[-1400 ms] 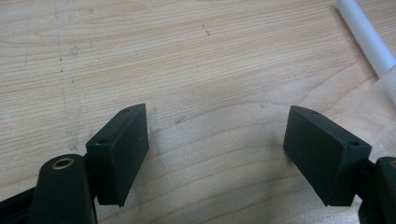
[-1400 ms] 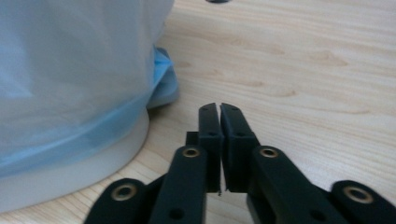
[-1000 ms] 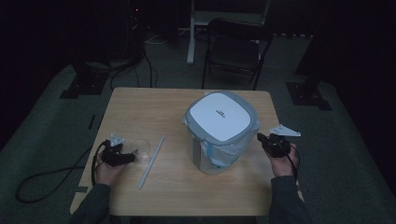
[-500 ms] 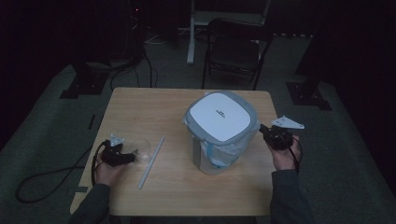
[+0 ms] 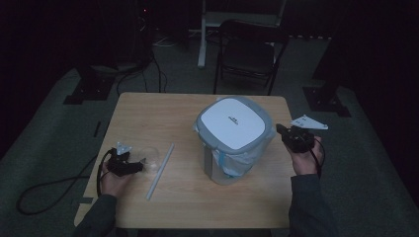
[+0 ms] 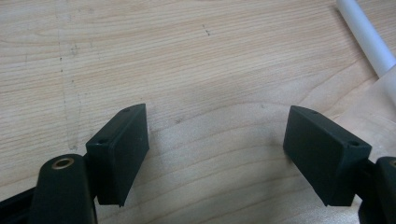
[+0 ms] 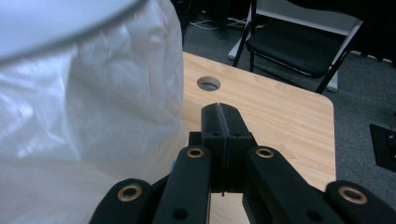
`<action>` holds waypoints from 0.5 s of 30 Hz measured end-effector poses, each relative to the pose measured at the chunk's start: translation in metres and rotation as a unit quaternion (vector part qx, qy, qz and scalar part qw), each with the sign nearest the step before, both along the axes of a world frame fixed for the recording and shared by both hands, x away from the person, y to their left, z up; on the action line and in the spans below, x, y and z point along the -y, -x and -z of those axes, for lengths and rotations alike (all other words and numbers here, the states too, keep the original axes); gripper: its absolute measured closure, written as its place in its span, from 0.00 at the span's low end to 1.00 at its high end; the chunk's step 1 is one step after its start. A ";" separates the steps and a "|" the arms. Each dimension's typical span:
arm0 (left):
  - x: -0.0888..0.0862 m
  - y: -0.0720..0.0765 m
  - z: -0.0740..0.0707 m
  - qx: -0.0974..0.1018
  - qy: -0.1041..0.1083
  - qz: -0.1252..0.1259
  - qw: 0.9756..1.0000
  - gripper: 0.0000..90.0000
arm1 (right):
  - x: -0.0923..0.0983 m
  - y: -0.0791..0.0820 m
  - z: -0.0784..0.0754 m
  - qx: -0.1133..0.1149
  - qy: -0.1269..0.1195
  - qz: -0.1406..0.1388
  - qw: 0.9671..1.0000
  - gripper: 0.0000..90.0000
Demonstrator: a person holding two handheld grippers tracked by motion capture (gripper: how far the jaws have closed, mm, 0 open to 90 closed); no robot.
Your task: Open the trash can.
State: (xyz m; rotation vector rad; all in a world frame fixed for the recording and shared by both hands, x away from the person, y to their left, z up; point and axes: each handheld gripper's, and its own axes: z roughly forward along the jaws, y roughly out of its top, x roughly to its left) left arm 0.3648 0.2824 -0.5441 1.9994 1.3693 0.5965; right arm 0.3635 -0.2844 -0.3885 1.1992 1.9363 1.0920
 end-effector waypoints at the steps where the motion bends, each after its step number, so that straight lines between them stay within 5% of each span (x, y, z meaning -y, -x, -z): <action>1: 0.000 0.000 0.000 0.000 0.000 0.000 1.000 0.26 | 0.000 0.000 -0.002 0.001 -0.001 -0.002 1.000 1.00; 15: 0.000 0.000 0.000 0.000 0.000 0.001 1.000 0.26 | -0.004 0.000 -0.022 0.010 0.001 -0.014 1.000 1.00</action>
